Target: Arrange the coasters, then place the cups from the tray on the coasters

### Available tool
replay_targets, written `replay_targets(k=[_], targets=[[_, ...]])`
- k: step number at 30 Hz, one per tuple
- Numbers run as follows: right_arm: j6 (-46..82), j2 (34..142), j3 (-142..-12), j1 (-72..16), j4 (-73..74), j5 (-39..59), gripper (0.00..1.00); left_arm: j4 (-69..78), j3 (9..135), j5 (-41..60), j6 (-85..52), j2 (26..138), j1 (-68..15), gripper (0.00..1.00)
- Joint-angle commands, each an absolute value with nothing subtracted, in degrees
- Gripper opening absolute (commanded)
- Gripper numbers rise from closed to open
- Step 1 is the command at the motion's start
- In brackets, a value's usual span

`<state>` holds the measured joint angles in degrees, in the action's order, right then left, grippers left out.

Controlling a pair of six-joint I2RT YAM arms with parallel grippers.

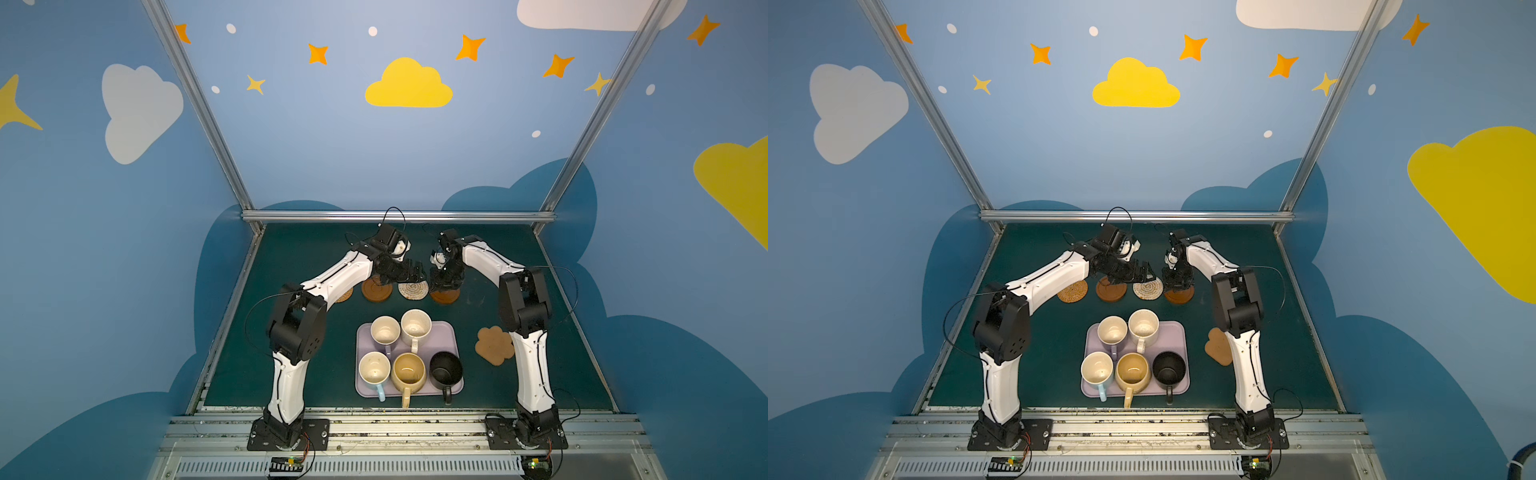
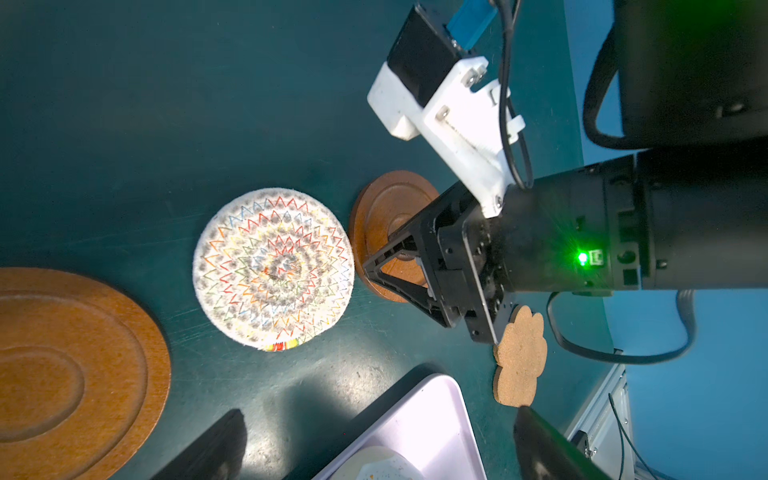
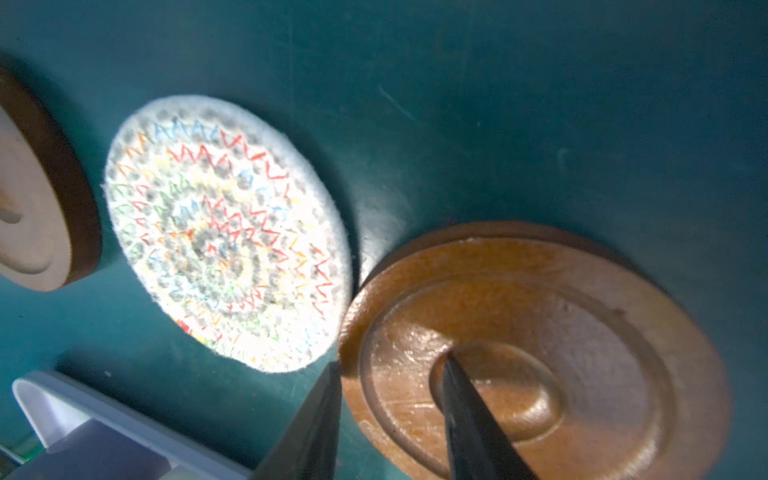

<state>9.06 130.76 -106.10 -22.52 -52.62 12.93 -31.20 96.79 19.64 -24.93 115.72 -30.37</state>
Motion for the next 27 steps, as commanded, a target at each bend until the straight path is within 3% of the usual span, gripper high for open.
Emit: replay_targets(k=[1, 27], targets=[[9.69, 134.52, -105.54, -22.62, -55.28, 12.21, 0.40, -31.21, 96.07, 19.98, -25.37, 114.10, -30.15, 1.00], [10.64, 133.85, -105.72, -18.56, -56.15, 8.11, 0.41, -30.31, 95.54, 20.52, -25.44, 113.85, -30.06, 1.00]])
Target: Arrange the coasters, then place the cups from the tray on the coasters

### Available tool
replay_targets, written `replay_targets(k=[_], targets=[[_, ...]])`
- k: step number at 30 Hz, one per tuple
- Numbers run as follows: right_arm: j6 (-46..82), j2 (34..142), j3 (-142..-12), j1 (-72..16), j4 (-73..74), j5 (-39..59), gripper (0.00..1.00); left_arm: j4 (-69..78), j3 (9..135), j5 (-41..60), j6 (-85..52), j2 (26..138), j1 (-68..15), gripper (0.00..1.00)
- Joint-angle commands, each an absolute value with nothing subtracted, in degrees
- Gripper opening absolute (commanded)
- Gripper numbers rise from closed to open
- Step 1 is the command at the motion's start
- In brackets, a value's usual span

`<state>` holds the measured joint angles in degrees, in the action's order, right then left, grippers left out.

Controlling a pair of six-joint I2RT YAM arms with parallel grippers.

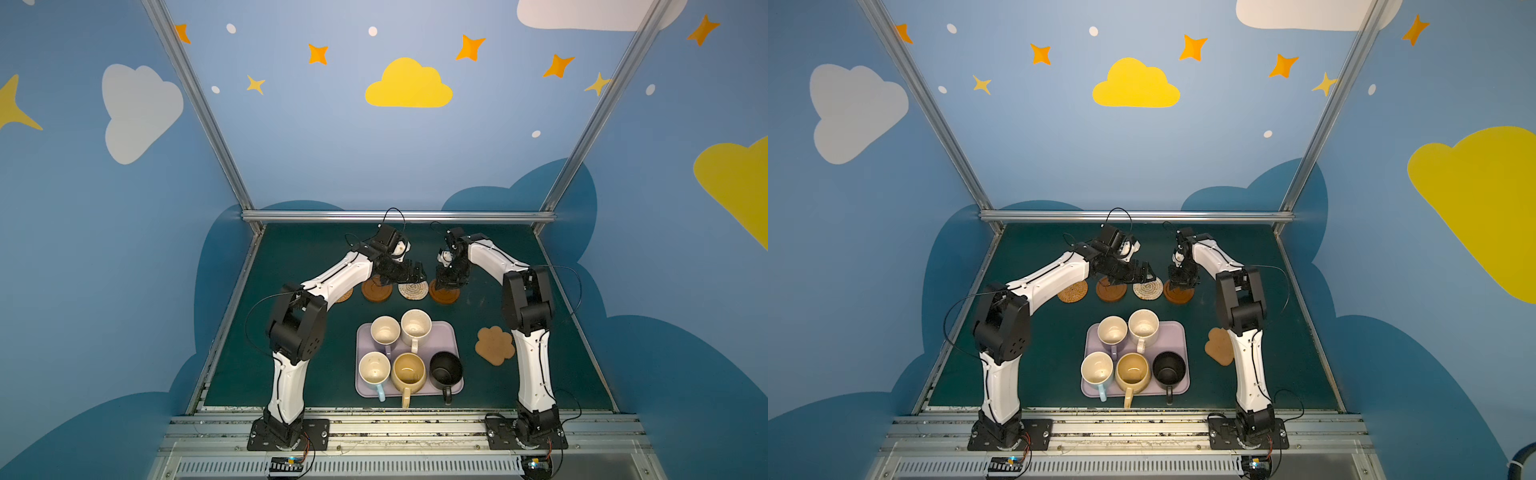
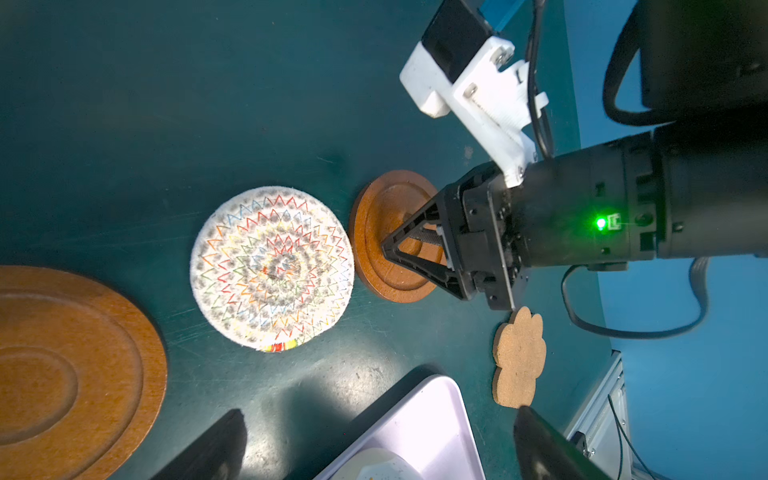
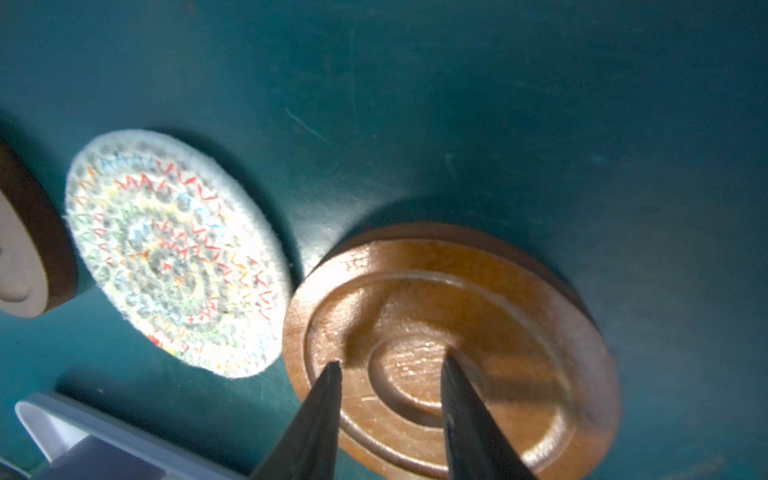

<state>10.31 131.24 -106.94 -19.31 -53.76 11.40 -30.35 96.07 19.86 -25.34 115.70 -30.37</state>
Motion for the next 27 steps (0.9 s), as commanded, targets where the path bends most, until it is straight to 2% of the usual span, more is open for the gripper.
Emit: replay_targets(k=[1, 13, 27], targets=[[10.59, 133.94, -105.85, -18.52, -56.32, 7.78, 0.41, -30.45, 95.54, 20.41, -25.44, 113.83, -30.07, 1.00], [11.22, 133.34, -105.20, -17.24, -56.02, 6.04, 0.45, -30.84, 96.32, 20.57, -25.48, 114.00, -30.07, 1.00], [10.23, 133.15, -104.60, -17.06, -55.27, 3.52, 0.44, -31.03, 96.77, 20.18, -25.46, 114.08, -30.15, 1.00]])
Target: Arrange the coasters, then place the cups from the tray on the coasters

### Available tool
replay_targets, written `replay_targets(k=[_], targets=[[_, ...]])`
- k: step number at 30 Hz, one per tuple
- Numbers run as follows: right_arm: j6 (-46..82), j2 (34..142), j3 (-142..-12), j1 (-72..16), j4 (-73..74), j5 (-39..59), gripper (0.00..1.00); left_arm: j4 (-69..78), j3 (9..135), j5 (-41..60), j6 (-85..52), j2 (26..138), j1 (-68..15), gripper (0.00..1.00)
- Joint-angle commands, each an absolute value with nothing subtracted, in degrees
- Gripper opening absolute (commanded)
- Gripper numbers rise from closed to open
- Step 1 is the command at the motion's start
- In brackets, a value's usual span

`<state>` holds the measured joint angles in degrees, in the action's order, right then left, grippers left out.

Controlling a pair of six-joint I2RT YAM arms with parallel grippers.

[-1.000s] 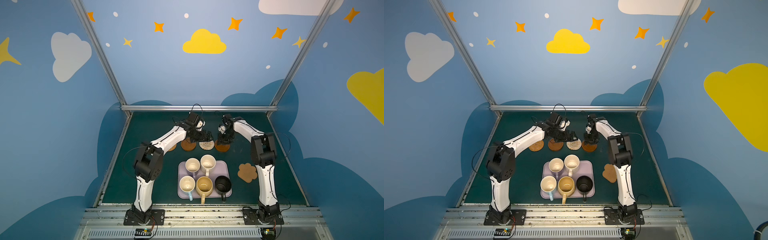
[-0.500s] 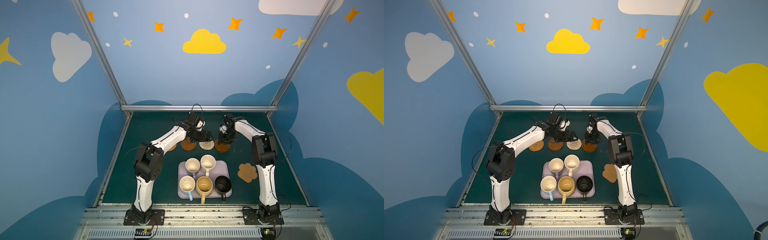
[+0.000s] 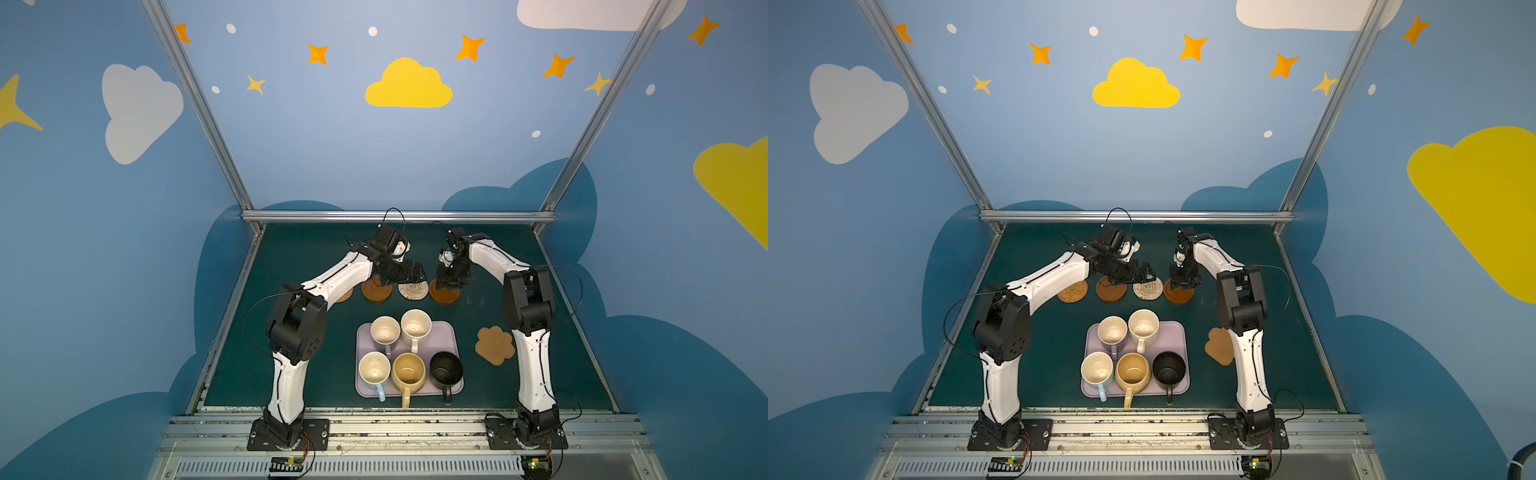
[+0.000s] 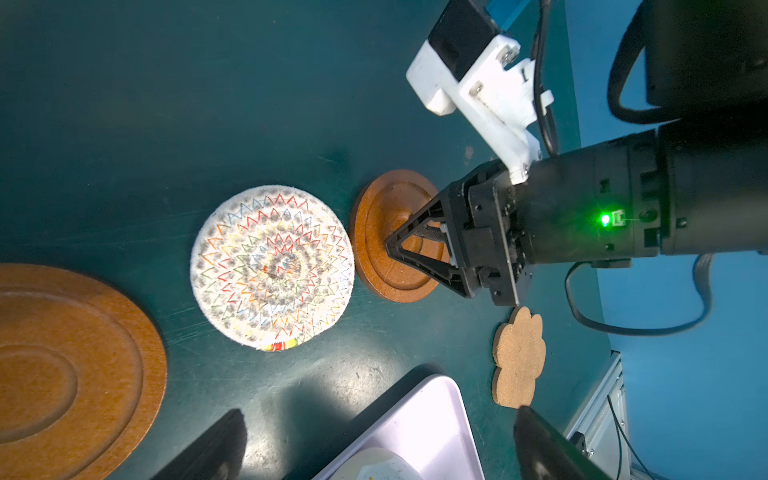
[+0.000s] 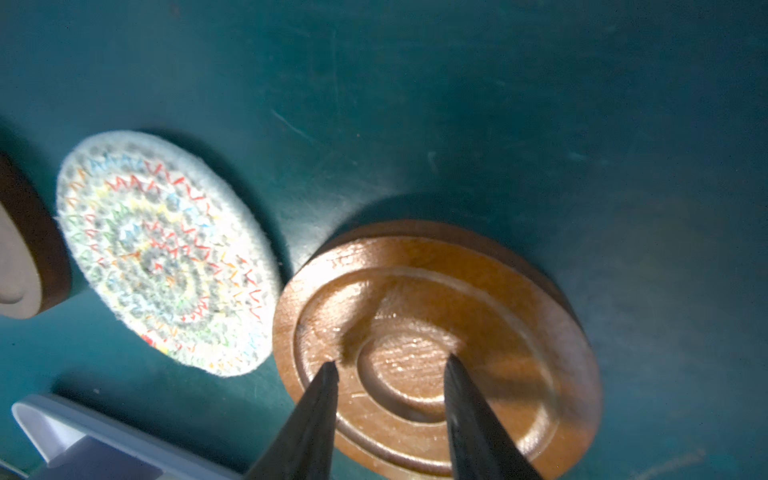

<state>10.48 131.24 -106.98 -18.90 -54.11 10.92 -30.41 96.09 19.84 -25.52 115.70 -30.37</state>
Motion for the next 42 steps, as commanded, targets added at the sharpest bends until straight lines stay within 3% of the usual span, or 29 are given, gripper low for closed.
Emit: replay_targets(k=[1, 30, 42], targets=[[10.20, 133.41, -104.95, -16.77, -55.50, 4.10, 0.43, -30.83, 96.60, 20.25, -25.53, 114.07, -30.16, 1.00], [8.24, 132.45, -106.76, -18.09, -55.00, 6.88, 0.44, -29.62, 96.05, 20.58, -26.52, 114.00, -30.32, 1.00], [8.55, 124.51, -106.26, -18.11, -54.13, 7.18, 0.50, -29.84, 96.77, 19.20, -26.39, 112.97, -30.36, 1.00]])
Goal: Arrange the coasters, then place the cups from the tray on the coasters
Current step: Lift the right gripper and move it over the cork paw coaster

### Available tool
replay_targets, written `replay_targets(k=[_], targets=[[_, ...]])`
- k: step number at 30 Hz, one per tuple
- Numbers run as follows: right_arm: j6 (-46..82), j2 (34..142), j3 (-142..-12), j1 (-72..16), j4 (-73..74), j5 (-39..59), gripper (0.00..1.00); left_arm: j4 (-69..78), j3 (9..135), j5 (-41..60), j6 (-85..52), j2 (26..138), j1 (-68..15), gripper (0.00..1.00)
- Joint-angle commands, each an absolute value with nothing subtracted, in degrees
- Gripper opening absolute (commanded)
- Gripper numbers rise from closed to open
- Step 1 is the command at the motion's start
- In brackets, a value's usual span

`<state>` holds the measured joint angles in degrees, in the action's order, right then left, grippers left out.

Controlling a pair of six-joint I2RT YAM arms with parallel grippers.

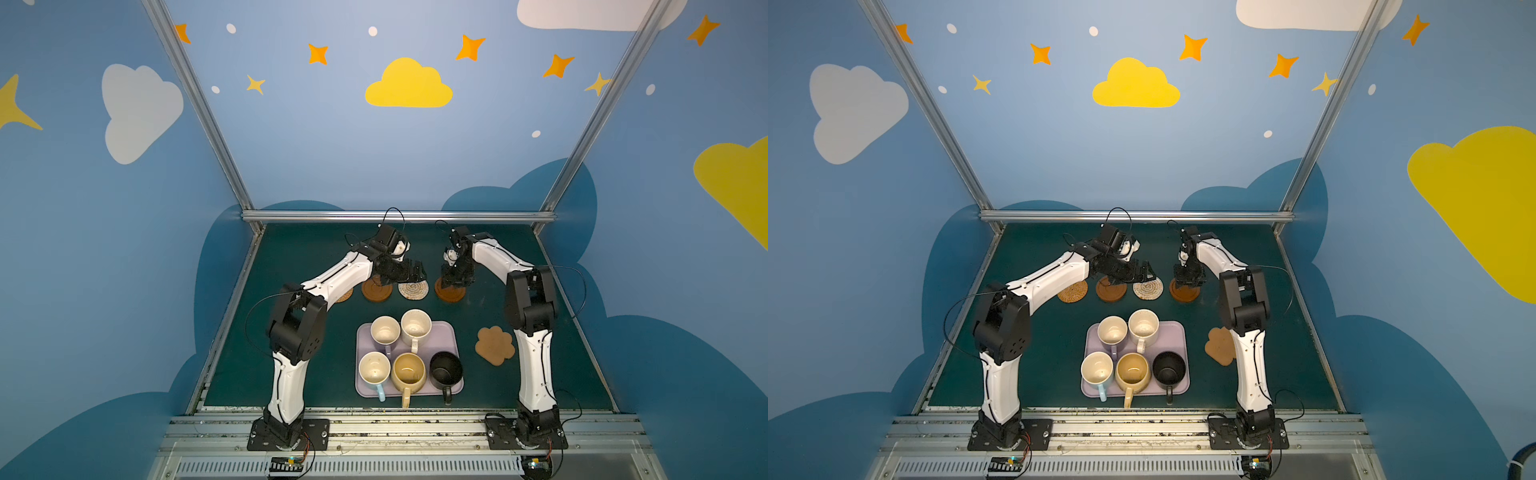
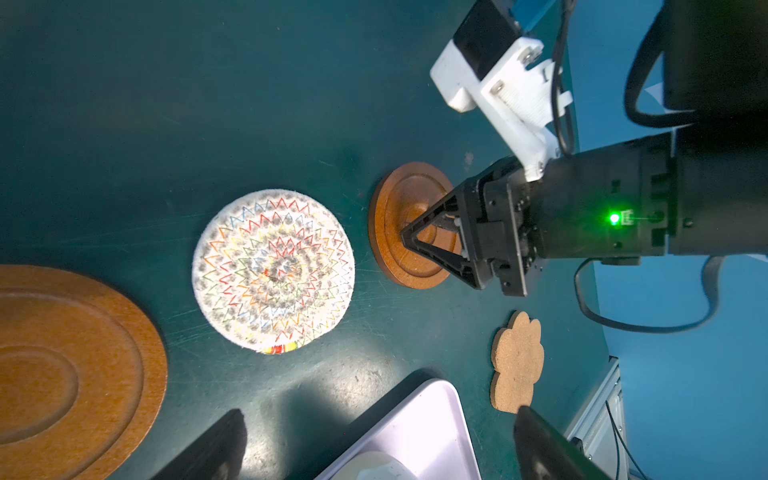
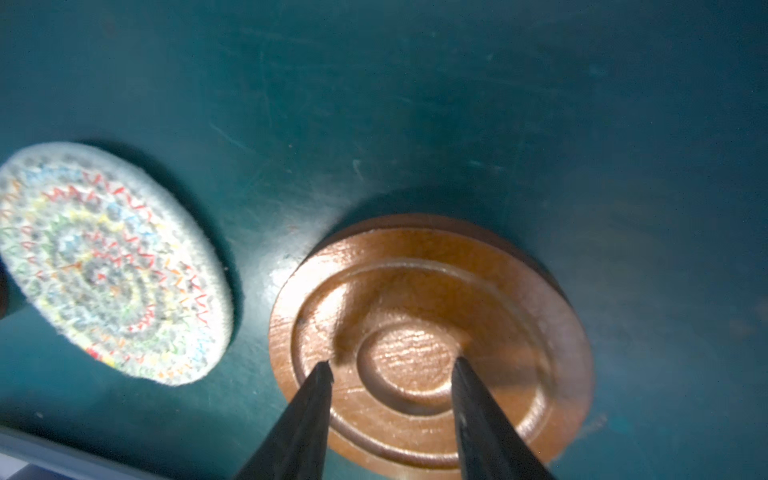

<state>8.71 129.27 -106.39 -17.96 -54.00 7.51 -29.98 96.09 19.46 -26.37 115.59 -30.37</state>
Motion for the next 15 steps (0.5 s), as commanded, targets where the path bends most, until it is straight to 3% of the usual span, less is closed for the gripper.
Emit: replay_targets(k=[1, 7, 11, 15], targets=[[8.53, 124.02, -106.26, -18.13, -54.27, 7.27, 0.51, -29.85, 96.77, 19.15, -26.29, 112.74, -30.32, 1.00], [10.14, 121.35, -105.52, -17.76, -54.61, 9.07, 0.56, -29.90, 96.70, 19.19, -26.19, 111.60, -30.33, 1.00], [10.91, 116.36, -102.85, -18.29, -53.26, 5.53, 0.77, -29.10, 95.90, 19.87, -26.06, 110.16, -30.32, 1.00], [12.34, 110.72, -100.61, -18.59, -54.47, 0.40, 0.82, -29.45, 95.34, 20.75, -25.61, 108.79, -30.45, 1.00]])
